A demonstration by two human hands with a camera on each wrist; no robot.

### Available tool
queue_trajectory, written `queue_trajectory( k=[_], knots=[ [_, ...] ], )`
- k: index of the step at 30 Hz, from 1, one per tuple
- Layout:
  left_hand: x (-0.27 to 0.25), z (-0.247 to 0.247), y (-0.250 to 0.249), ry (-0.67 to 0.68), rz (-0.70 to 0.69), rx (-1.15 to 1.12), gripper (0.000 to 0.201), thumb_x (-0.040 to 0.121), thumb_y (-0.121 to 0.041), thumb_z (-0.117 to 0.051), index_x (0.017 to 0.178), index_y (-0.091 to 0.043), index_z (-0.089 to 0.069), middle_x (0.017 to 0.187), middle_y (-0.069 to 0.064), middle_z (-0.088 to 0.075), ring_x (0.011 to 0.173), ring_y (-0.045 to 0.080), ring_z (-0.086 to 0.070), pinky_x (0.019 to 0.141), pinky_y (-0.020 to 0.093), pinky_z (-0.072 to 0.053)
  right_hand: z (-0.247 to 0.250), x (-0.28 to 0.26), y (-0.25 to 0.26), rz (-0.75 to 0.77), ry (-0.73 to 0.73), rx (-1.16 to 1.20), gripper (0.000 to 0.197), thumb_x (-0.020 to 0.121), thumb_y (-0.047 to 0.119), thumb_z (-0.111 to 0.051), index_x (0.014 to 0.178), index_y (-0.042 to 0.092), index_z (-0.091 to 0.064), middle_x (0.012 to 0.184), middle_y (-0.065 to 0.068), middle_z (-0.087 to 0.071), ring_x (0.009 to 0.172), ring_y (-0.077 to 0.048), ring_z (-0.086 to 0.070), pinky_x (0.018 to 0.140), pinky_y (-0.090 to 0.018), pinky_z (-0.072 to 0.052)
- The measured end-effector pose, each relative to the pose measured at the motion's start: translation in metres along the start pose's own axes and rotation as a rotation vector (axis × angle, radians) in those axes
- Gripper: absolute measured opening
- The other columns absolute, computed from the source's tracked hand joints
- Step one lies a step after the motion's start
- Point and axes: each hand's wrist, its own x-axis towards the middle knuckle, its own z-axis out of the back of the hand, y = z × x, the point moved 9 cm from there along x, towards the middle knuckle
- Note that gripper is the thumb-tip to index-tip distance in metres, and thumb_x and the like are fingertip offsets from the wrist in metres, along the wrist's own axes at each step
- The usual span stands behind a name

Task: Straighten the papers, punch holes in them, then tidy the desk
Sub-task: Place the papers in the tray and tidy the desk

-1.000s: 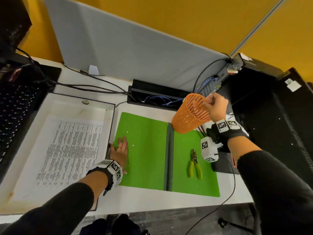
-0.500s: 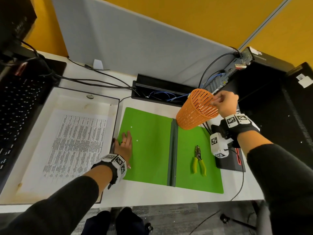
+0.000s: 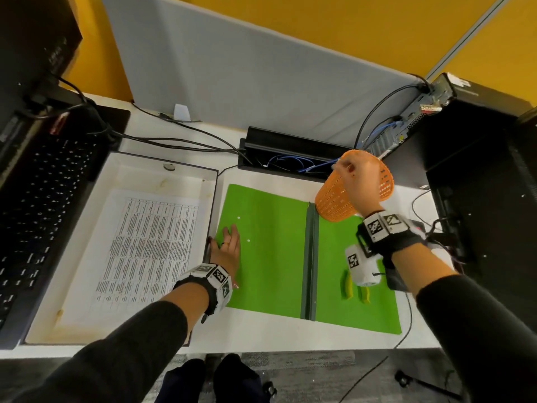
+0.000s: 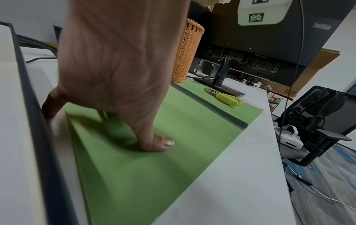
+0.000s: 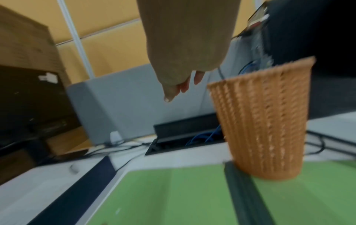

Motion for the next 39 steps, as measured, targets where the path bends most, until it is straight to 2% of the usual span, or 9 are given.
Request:
queue_trajectory(
  k=[2, 3, 8, 11, 14, 19, 27, 32, 39],
  knots=[
    [-0.001, 0.0, -0.001, -0.005, 0.01, -0.011, 0.13, 0.073, -0.064, -0.065, 0.147, 0.003, 0.018, 0.154, 0.024, 0.022, 0.145, 0.039, 0.007, 0.113, 0.057, -0.019, -0.041, -0.019, 0.022, 0.063, 0.127, 0.05, 0.004, 0.081, 0.01, -0.066, 0.078, 0.007, -0.066, 0.083, -0.008, -0.063, 0.077, -0.017, -0.053, 0.069, -0.021, -0.039],
    [-0.001, 0.0, 0.0, -0.011, 0.013, -0.018, 0.13, 0.073, -0.064, -0.066, 0.147, 0.002, 0.018, 0.154, 0.023, 0.022, 0.145, 0.038, 0.007, 0.113, 0.056, -0.019, -0.065, -0.032, 0.029, 0.08, 0.196, 0.065, 0.001, 0.08, 0.008, -0.067, 0.079, 0.007, -0.066, 0.085, -0.009, -0.063, 0.078, -0.017, -0.055, 0.069, -0.023, -0.042],
    [-0.003, 0.002, 0.0, -0.047, 0.013, -0.021, 0.129, 0.073, -0.062, -0.066, 0.147, 0.004, 0.016, 0.155, 0.024, 0.018, 0.145, 0.039, 0.006, 0.115, 0.057, -0.007, -0.166, -0.101, 0.043, 0.047, 0.474, 0.131, 0.007, 0.075, 0.005, -0.071, 0.082, 0.006, -0.07, 0.1, -0.014, -0.068, 0.098, -0.028, -0.062, 0.088, -0.039, -0.048],
    [-0.005, 0.004, 0.0, -0.082, 0.021, -0.032, 0.128, 0.073, -0.061, -0.067, 0.148, 0.005, 0.012, 0.156, 0.024, 0.014, 0.145, 0.039, 0.004, 0.116, 0.055, -0.002, -0.2, -0.134, 0.04, -0.002, 0.561, 0.108, 0.012, 0.077, 0.006, -0.07, 0.089, 0.008, -0.071, 0.116, -0.014, -0.065, 0.112, -0.027, -0.057, 0.098, -0.035, -0.042],
    [-0.007, 0.005, 0.001, -0.097, 0.03, -0.078, 0.126, 0.074, -0.058, -0.068, 0.148, 0.005, 0.012, 0.156, 0.024, 0.014, 0.145, 0.038, 0.005, 0.116, 0.055, -0.001, -0.21, -0.144, 0.037, -0.026, 0.538, 0.101, 0.015, 0.078, 0.006, -0.068, 0.092, 0.011, -0.07, 0.127, -0.013, -0.059, 0.117, -0.027, -0.054, 0.102, -0.037, -0.041],
    [-0.009, 0.004, 0.002, -0.068, 0.049, -0.058, 0.126, 0.075, -0.06, -0.065, 0.147, 0.004, 0.015, 0.154, 0.026, 0.017, 0.145, 0.039, 0.009, 0.116, 0.054, 0.0, -0.217, -0.147, 0.04, -0.048, 0.474, 0.058, 0.018, 0.081, 0.012, -0.067, 0.098, 0.018, -0.068, 0.134, -0.008, -0.053, 0.124, -0.027, -0.048, 0.105, -0.049, -0.038],
    [-0.008, 0.003, 0.002, -0.031, 0.065, -0.075, 0.128, 0.074, -0.058, -0.067, 0.146, 0.004, 0.018, 0.153, 0.026, 0.021, 0.145, 0.039, 0.011, 0.117, 0.053, -0.001, -0.22, -0.148, 0.04, -0.12, 0.399, 0.067, 0.011, 0.082, 0.012, -0.065, 0.092, 0.013, -0.071, 0.132, -0.009, -0.055, 0.125, -0.027, -0.047, 0.105, -0.059, -0.032],
    [-0.007, 0.003, 0.001, -0.033, 0.069, -0.1, 0.119, 0.081, -0.052, -0.064, 0.148, 0.004, 0.017, 0.153, 0.025, 0.023, 0.145, 0.038, 0.011, 0.118, 0.052, -0.003, -0.218, -0.148, 0.045, -0.092, 0.417, 0.03, 0.011, 0.086, 0.012, -0.06, 0.092, 0.009, -0.069, 0.132, -0.009, -0.055, 0.129, -0.029, -0.042, 0.105, -0.059, -0.031],
    [-0.007, 0.001, 0.001, -0.037, 0.068, -0.097, 0.121, 0.079, -0.053, -0.066, 0.147, 0.004, 0.017, 0.153, 0.026, 0.021, 0.145, 0.038, 0.011, 0.116, 0.053, -0.005, -0.225, -0.153, 0.054, 0.045, 0.5, -0.126, 0.013, 0.085, 0.005, -0.059, 0.097, 0.009, -0.064, 0.138, -0.009, -0.049, 0.134, -0.031, -0.036, 0.103, -0.066, -0.03]
  ],
)
